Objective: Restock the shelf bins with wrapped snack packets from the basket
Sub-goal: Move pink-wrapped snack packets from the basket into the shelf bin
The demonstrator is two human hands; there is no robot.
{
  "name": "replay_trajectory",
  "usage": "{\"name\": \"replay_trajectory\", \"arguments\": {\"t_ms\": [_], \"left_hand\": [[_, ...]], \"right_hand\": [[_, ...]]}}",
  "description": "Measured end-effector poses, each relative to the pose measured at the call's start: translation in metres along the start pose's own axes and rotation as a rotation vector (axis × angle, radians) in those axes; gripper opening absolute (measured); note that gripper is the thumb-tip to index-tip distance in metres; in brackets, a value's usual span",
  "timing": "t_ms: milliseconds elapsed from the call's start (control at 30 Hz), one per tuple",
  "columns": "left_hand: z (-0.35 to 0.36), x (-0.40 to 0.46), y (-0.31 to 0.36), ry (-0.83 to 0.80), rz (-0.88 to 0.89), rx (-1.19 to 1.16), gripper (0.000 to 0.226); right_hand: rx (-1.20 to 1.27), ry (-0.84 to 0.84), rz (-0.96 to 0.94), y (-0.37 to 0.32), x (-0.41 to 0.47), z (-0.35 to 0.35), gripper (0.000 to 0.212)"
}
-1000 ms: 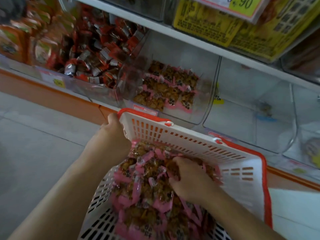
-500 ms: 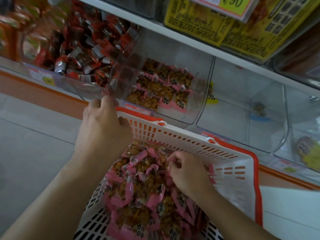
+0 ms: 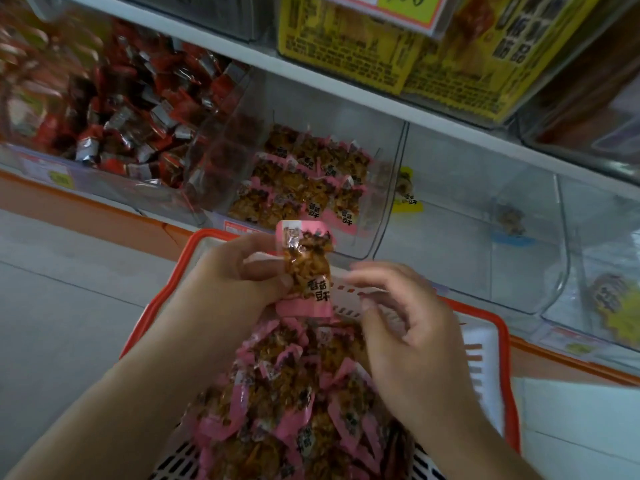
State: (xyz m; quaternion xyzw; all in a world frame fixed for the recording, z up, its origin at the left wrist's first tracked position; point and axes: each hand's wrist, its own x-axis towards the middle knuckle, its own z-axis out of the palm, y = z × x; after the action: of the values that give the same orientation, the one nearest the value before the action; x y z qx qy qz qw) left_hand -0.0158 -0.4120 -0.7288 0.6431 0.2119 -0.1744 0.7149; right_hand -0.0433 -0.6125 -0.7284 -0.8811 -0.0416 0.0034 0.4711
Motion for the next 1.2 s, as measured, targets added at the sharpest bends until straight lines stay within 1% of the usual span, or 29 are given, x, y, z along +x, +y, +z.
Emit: {"name": "replay_trajectory", "arguments": {"t_ms": [67,133,267,333,400,500,533,600,633,700,733,800,833,900,967,1067,1133,1200], "left_hand": [[0.003,0.001,0.004,-0.017,0.020,-0.053,0.037],[0.006,0.004,0.003,-0.032,0.036,-0.035,0.040],[0.015,0.006,0.001,-0.077,0.044,0.030,0.040],[0.017,0.008,-0.003,-0.050,0.045,0.122,0.040],[0.020,0.010,-0.006,-0.035,0.034,0.204,0.041],[0.023,0.011,-0.007,-0.047,0.025,0.275,0.042],[0.023,0.012,-0.006,-0.058,0.017,0.278,0.041],[0.022,0.013,-0.004,-0.081,0.003,0.279,0.034],[0.020,0.014,-0.004,-0.070,0.023,0.301,0.029],[0.014,0.017,-0.003,0.030,0.130,0.406,0.025],[0.009,0.019,-0.001,0.098,0.191,0.498,0.028],[-0.001,0.020,0.003,0.229,0.275,0.769,0.043],[-0.006,0.020,0.004,0.262,0.281,0.908,0.052],[-0.012,0.020,0.002,0.240,0.238,1.084,0.070],[-0.014,0.021,0.000,0.185,0.192,1.161,0.081],[-0.014,0.021,0.000,0.165,0.178,1.158,0.085],[-0.015,0.022,0.001,0.177,0.185,1.155,0.083],[-0.015,0.024,-0.001,0.179,0.187,1.153,0.080]], "right_hand": [[0.154,0.038,0.113,0.003,0.012,-0.008,0.039],[0.278,-0.001,0.174,0.004,0.023,-0.012,0.040],[0.445,-0.200,0.201,0.003,0.032,-0.011,0.052],[0.452,-0.189,0.191,0.006,0.031,-0.012,0.063],[0.415,-0.170,0.196,0.008,0.029,-0.014,0.067],[0.191,-0.198,0.220,0.009,0.028,-0.012,0.054],[0.149,-0.207,0.250,0.011,0.029,-0.010,0.053],[0.164,-0.204,0.310,0.013,0.030,-0.007,0.053],[0.189,-0.188,0.324,0.013,0.030,-0.006,0.053],[0.218,-0.140,0.323,0.007,0.032,-0.010,0.051],[0.219,-0.113,0.314,0.002,0.034,-0.012,0.050],[0.219,-0.055,0.291,-0.008,0.044,-0.012,0.048],[0.205,-0.032,0.274,-0.012,0.053,-0.009,0.047],[0.120,0.005,0.217,-0.017,0.080,0.003,0.044],[0.014,-0.004,0.178,-0.019,0.110,0.020,0.043],[-0.203,-0.084,0.167,-0.013,0.147,0.049,0.044],[-0.315,-0.139,0.218,-0.003,0.160,0.066,0.039],[-0.362,-0.200,0.302,0.007,0.165,0.076,0.035]]}}
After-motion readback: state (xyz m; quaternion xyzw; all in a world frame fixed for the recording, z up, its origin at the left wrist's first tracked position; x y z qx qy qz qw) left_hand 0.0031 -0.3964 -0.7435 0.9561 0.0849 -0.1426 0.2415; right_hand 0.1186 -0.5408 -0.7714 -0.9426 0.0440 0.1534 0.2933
